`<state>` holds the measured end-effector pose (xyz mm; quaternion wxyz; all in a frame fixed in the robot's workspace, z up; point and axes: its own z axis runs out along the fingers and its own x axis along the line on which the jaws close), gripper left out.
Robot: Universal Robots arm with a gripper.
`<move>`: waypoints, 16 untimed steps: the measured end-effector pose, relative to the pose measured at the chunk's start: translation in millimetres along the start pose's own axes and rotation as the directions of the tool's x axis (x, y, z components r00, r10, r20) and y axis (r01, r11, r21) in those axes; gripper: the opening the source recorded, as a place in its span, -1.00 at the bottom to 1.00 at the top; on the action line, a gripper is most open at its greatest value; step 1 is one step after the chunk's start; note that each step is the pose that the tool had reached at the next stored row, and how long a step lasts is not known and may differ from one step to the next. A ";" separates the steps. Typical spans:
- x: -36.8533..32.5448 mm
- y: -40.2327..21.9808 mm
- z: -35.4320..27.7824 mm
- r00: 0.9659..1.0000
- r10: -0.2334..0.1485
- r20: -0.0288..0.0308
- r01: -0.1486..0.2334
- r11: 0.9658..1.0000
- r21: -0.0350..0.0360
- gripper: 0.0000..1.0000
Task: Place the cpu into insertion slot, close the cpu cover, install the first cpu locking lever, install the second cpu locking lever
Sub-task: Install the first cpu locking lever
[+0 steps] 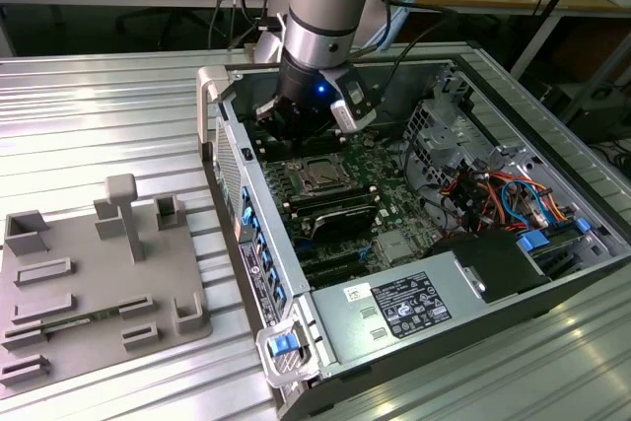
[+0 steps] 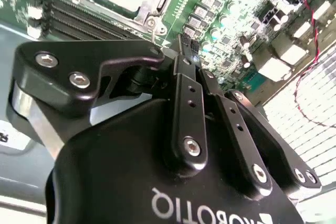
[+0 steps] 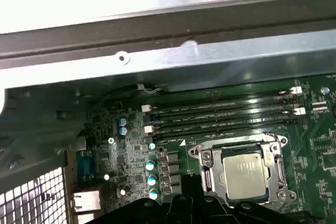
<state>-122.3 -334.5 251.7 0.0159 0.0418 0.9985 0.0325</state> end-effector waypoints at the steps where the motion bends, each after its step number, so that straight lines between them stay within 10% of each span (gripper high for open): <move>1: 2.1 -0.2 0.0 0.997 -0.073 -0.005 0.073 0.997 -0.002 -0.79; 16: 4.8 17.2 -9.4 0.996 -0.094 -0.006 0.094 0.995 0.020 -0.79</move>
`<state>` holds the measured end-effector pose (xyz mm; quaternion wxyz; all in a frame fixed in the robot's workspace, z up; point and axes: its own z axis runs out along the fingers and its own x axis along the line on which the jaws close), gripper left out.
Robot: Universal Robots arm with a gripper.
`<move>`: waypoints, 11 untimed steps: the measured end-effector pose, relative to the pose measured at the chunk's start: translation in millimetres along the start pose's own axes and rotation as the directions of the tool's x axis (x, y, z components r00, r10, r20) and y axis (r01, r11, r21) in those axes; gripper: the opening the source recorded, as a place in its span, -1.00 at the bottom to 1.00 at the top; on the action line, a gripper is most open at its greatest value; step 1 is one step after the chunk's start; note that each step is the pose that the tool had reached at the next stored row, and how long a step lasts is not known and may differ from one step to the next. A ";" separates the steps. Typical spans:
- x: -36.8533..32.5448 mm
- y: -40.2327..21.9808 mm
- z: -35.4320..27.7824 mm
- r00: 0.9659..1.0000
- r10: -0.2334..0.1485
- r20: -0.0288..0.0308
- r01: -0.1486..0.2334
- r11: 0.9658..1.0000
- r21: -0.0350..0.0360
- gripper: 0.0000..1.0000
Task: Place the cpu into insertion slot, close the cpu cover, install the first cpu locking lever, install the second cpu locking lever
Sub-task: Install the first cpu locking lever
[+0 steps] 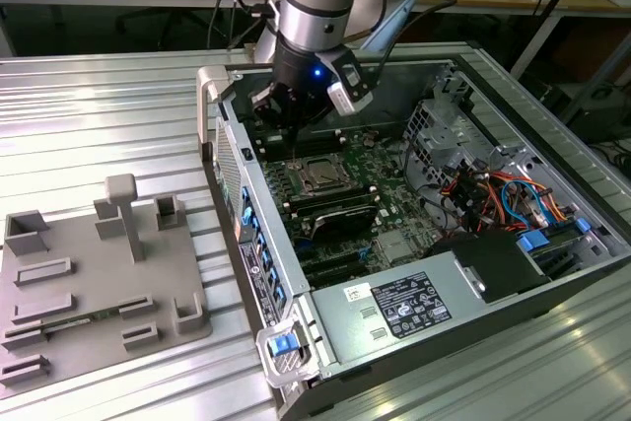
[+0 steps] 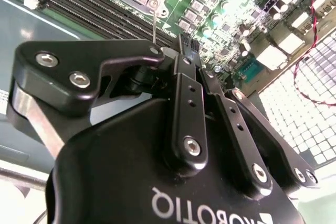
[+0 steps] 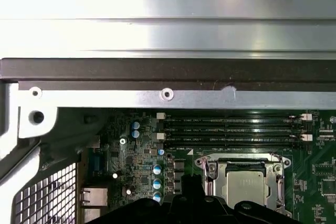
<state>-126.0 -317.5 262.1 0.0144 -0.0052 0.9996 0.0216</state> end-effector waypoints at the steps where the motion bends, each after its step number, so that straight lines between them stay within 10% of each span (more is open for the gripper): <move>1: 0.0 1.0 0.0 1.000 -0.001 0.000 0.001 1.000 0.000 -0.79; 11: -2.6 9.8 0.5 1.000 -0.010 0.000 0.010 1.000 0.000 -0.79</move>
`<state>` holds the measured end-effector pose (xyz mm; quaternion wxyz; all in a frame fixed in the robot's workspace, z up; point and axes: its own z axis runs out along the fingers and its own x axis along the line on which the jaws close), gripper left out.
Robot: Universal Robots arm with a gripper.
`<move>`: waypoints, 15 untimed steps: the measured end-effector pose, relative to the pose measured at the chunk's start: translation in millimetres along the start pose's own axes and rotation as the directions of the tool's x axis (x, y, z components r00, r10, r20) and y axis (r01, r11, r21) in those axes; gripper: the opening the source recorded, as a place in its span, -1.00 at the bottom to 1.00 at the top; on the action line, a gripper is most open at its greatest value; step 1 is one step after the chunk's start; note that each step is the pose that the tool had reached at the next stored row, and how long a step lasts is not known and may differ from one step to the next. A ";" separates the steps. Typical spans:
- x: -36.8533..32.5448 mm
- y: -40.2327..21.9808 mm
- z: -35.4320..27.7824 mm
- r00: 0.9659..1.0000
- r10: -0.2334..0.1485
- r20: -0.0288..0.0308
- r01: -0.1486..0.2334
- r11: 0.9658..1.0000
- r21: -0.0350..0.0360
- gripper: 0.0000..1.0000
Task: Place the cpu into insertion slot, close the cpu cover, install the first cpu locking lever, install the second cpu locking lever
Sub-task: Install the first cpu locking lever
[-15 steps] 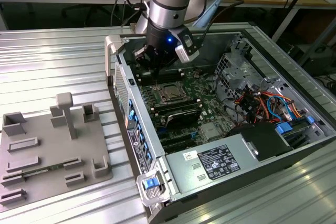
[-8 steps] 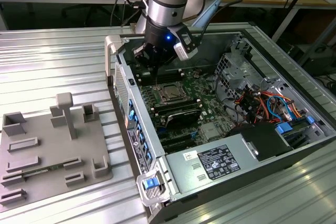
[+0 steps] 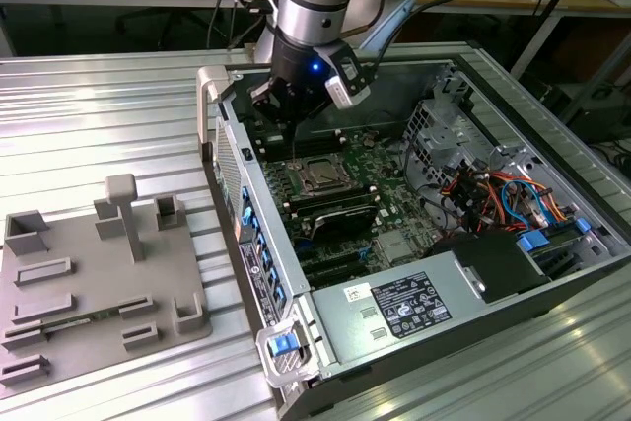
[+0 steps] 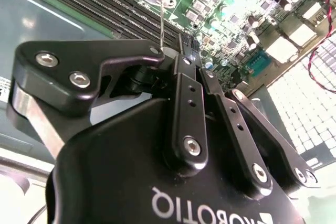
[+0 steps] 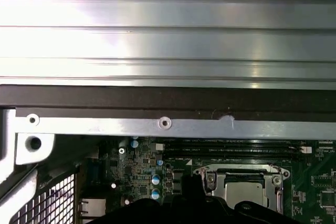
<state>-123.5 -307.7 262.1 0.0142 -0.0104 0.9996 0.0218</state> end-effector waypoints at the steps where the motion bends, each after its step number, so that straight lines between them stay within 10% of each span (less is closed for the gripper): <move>1: -1.9 0.0 0.1 1.000 -0.001 0.000 0.001 1.000 0.000 -0.79; 15: -34.3 -0.6 3.1 1.000 -0.013 -0.001 0.013 1.000 0.000 -0.79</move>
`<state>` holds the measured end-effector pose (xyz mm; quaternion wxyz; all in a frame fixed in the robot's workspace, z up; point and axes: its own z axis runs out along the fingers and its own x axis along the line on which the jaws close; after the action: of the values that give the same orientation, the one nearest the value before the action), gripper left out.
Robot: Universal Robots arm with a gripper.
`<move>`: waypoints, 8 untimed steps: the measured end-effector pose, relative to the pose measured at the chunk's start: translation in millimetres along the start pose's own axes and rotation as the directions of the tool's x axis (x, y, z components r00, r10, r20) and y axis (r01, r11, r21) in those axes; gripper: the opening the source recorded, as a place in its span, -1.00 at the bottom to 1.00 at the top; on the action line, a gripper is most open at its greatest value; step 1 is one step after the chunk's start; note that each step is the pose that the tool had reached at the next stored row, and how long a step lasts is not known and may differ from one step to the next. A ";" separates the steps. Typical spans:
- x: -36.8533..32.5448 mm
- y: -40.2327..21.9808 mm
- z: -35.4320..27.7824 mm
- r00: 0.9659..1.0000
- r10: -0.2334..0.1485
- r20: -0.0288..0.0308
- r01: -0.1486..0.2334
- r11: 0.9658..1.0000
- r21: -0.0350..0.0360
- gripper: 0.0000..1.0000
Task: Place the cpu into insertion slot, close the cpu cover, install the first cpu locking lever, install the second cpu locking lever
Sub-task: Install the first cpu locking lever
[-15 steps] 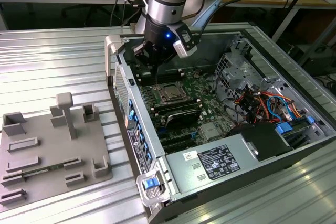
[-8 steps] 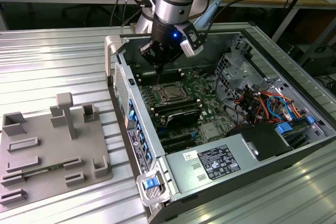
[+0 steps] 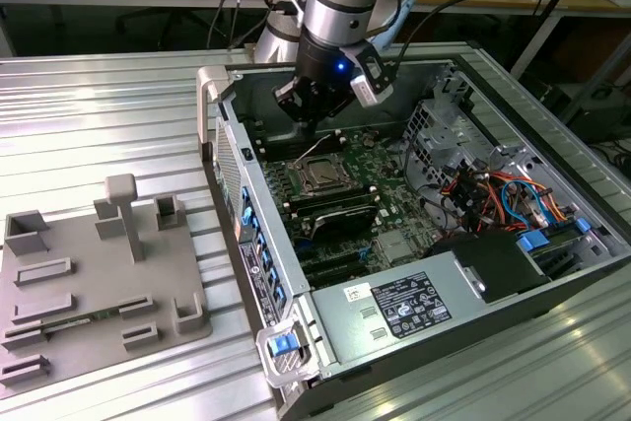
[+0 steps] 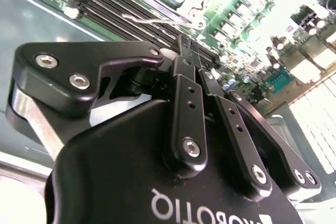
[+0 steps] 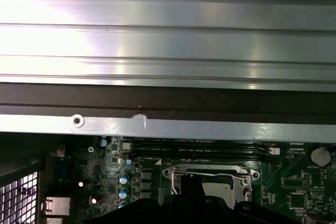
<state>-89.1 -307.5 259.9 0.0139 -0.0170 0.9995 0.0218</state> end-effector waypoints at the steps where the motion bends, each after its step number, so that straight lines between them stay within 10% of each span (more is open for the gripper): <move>1: -2.1 -0.1 0.9 1.000 -0.002 0.000 0.002 1.000 0.000 -0.79; 8: -8.8 0.0 5.4 1.000 -0.011 -0.001 0.011 1.000 0.000 -0.79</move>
<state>-80.2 -307.0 254.8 0.0137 -0.0226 0.9994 0.0219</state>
